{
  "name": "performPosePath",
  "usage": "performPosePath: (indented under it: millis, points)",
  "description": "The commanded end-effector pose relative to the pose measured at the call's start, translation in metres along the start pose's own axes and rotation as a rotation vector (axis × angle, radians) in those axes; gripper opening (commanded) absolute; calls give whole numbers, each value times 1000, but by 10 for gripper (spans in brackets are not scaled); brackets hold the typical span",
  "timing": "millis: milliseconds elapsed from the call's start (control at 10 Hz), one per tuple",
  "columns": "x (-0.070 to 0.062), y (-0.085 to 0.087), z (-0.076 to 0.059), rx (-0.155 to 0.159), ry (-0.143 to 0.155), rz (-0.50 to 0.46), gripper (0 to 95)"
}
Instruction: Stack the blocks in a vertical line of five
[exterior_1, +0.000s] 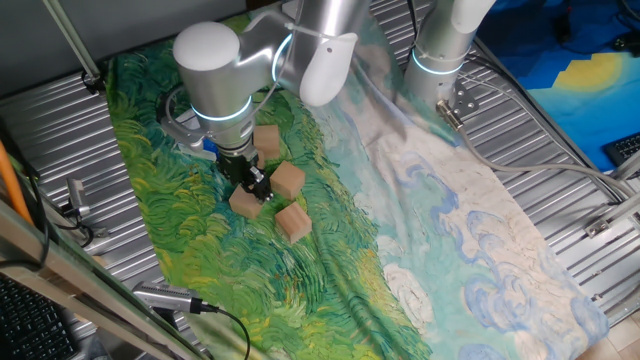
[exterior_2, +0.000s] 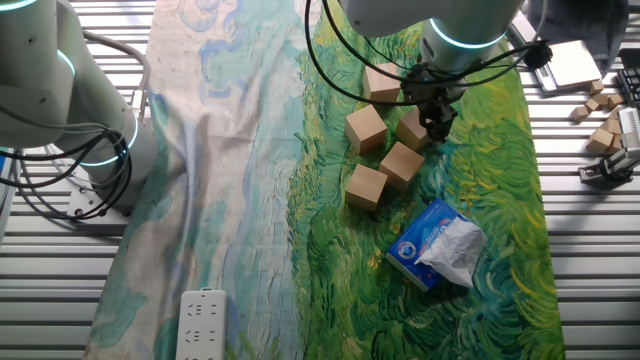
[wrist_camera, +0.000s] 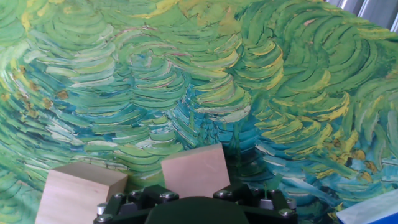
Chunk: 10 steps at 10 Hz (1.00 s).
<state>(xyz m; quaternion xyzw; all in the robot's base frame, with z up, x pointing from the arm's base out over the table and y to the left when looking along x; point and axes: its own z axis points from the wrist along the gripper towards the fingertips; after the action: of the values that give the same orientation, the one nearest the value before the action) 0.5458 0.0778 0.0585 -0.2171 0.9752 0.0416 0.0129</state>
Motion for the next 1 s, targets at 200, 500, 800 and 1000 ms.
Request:
performPosePath:
  millis: [200, 500, 800, 1000]
  points:
    - [0, 0, 0, 0, 0, 0, 760]
    - [0, 0, 0, 0, 0, 0, 760]
    - [1, 0, 0, 35, -12, 78, 380]
    - [-1, -1, -5, 37, -8, 86, 380]
